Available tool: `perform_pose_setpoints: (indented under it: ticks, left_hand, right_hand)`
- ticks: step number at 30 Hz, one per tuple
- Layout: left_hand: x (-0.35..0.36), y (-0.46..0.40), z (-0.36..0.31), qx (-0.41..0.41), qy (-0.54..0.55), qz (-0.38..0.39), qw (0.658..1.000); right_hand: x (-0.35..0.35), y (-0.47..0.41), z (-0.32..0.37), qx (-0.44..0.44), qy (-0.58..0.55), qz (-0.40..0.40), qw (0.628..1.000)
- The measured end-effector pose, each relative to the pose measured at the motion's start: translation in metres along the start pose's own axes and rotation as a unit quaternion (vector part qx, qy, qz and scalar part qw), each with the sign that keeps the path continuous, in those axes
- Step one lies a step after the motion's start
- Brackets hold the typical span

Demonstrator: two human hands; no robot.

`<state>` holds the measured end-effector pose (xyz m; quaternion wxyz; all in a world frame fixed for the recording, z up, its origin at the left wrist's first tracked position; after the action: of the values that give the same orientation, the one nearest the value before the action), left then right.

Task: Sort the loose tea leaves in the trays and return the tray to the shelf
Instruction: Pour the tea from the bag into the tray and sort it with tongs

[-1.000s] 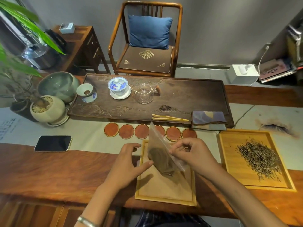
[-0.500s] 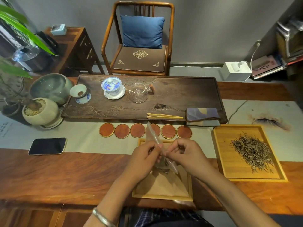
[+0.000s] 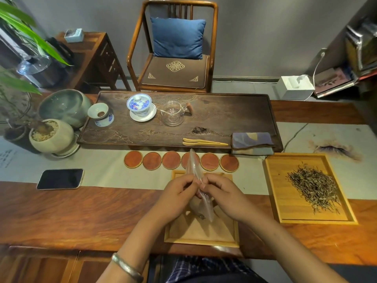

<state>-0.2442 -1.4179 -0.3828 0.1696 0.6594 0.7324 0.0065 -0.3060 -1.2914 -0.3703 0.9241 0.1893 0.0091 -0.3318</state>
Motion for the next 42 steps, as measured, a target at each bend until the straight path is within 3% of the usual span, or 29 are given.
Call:
perform_pose_setpoints:
  ticks: [8, 12, 15, 23, 29, 36, 39, 42]
  left_hand:
    - [-0.004, 0.005, -0.006, -0.003, -0.029, 0.000, 1.000]
    - [-0.032, 0.012, 0.004, -0.046, -0.042, -0.062, 0.996]
    - [-0.044, 0.016, 0.005, -0.035, -0.109, -0.069, 0.991]
    - [-0.031, 0.012, -0.001, -0.024, -0.115, -0.060, 0.991]
    - [-0.037, 0.013, 0.005, -0.040, -0.109, -0.068, 0.991]
    - [-0.038, 0.014, 0.009, -0.026, -0.086, -0.062, 0.994]
    - [-0.035, 0.015, 0.011, -0.018, -0.064, -0.055, 0.996]
    - [-0.032, 0.015, 0.012, -0.012, -0.061, -0.033, 0.998]
  right_hand:
    - [0.000, 0.003, -0.001, -0.006, 0.011, -0.045, 0.999]
    - [-0.036, 0.010, -0.014, 0.049, -0.039, -0.164, 0.984]
    - [-0.056, 0.016, -0.016, 0.012, 0.078, -0.174, 0.982]
    - [-0.044, 0.009, -0.004, -0.020, 0.294, -0.192, 0.936]
    - [-0.053, 0.001, 0.001, -0.034, 0.315, -0.244, 0.917]
    - [-0.044, 0.034, -0.042, -0.029, 0.083, -0.115, 0.989]
    - [-0.021, 0.041, -0.092, 0.051, 0.160, -0.059, 0.984]
    - [0.005, 0.022, -0.122, 0.048, 0.209, -0.057, 0.975]
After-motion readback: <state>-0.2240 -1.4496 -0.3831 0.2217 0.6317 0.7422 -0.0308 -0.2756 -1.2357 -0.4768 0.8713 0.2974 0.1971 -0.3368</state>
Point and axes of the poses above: each hand's wrist, its own y-axis away from the middle knuckle, its own x-axis out of the palm, z = x × y, the point moved 3 cm from there along -y, towards the middle knuckle, and after that the axes turned 1 degree about z, right-handed, at the moved point
